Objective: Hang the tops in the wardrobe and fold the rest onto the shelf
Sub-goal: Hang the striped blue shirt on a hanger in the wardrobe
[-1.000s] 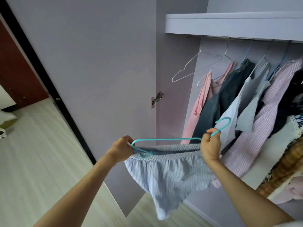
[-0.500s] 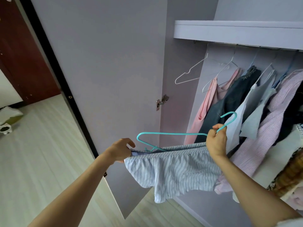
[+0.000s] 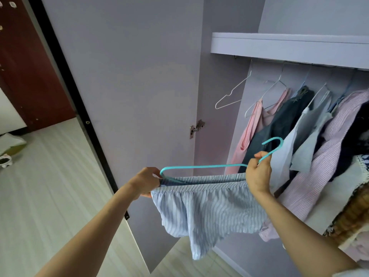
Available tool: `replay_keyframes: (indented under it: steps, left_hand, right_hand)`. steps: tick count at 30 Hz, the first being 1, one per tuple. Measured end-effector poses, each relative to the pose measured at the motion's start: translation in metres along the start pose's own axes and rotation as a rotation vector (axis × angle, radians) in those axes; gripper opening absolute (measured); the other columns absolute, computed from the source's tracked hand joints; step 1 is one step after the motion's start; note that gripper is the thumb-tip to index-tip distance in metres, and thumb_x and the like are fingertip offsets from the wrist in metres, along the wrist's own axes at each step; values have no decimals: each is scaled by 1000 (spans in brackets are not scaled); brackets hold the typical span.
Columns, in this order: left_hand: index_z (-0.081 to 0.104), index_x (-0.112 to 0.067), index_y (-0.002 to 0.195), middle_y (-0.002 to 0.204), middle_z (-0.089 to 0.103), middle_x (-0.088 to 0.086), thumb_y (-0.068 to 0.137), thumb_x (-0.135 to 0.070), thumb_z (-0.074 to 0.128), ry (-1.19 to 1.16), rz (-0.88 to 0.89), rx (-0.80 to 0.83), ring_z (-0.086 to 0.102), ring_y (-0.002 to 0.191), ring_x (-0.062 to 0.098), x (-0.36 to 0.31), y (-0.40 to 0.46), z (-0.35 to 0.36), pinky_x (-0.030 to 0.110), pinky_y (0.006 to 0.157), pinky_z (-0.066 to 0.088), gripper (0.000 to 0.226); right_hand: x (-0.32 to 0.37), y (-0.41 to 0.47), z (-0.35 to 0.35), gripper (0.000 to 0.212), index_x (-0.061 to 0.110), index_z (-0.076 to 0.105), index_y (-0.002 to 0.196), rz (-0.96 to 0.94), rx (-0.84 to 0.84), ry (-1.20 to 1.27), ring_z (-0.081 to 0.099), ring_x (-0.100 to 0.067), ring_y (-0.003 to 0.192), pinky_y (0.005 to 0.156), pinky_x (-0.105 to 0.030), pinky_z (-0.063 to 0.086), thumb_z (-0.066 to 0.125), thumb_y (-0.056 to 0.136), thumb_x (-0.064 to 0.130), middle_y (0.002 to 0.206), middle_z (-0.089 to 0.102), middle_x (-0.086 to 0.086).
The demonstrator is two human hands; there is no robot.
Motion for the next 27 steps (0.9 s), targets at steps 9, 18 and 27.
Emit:
replay_keyframes:
  steps: [9, 18, 27]
  left_hand:
    - [62, -23, 89, 90, 61, 5, 84, 7, 34, -24, -16, -10, 62, 63, 16, -3, 1, -6, 21, 45, 52, 41]
    - [53, -21, 121, 97, 59, 1, 85, -12, 53, 165, 175, -123, 53, 69, 11, -46, -10, 8, 22, 59, 43, 37]
    - [33, -26, 143, 142, 37, 3, 83, -45, 67, 238, 444, 49, 40, 128, 18, -42, -10, 32, 26, 100, 37, 72]
  right_hand:
    - [7, 0, -3, 17, -5, 48, 99, -143, 86, -107, 56, -41, 82, 75, -47, 45, 40, 85, -9, 89, 59, -27]
    - [19, -27, 19, 36, 1, 63, 91, -612, 295, -729, 67, -29, 68, 74, -38, 34, 37, 93, 25, 72, 70, -13]
    - [29, -27, 29, 14, 14, 45, 88, -257, 637, -268, 57, -35, 72, 68, -40, 43, 40, 99, 20, 69, 55, -13]
Point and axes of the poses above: each hand's wrist, its own y-axis towards the middle knuckle, its own z-axis out of the palm, x = y × z, the point moved 5 cm from there along y, towards the middle knuckle
